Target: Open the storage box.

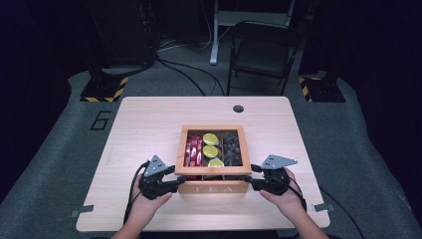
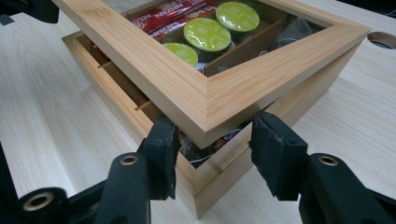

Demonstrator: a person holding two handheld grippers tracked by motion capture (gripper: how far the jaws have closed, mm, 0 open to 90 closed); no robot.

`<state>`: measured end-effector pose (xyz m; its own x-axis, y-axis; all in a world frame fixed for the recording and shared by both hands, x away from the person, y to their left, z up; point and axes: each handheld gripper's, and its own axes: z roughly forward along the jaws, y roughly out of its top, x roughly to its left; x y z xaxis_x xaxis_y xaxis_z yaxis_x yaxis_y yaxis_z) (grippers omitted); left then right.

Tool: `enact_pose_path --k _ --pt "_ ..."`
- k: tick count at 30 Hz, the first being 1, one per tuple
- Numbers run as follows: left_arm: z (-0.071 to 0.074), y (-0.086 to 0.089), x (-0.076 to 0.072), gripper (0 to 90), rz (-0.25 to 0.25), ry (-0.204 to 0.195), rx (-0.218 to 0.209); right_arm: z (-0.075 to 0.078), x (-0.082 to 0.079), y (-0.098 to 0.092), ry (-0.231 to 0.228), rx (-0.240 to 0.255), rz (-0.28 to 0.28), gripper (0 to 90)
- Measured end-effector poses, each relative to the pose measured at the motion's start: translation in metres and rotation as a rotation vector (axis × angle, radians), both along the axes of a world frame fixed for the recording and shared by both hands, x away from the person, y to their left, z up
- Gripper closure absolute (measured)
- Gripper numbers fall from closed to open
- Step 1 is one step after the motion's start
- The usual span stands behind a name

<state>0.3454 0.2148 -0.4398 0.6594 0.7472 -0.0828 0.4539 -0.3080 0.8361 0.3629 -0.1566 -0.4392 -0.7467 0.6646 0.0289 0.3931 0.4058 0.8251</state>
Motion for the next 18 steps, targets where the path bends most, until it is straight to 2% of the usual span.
enact_pose_path --k 1,4,7,13,18 --pt "0.002 0.0 0.0 45.6 0.004 0.0 0.0 0.001 0.001 0.0 -0.003 -0.006 0.004 51.4" --pt "0.008 0.0 -0.001 45.4 0.003 -0.037 0.027 0.005 0.003 0.0 -0.008 -0.002 0.001 51.4" --pt "0.014 -0.002 -0.001 45.4 0.01 -0.059 0.034 0.01 0.006 0.001 -0.007 0.008 -0.008 51.5" --pt "0.023 0.002 0.004 45.7 0.005 -0.034 -0.004 0.018 0.01 0.0 0.002 0.037 -0.025 51.9" --pt "0.029 0.002 0.006 45.7 0.013 -0.046 -0.009 0.024 0.013 0.0 0.003 0.037 -0.032 52.3"
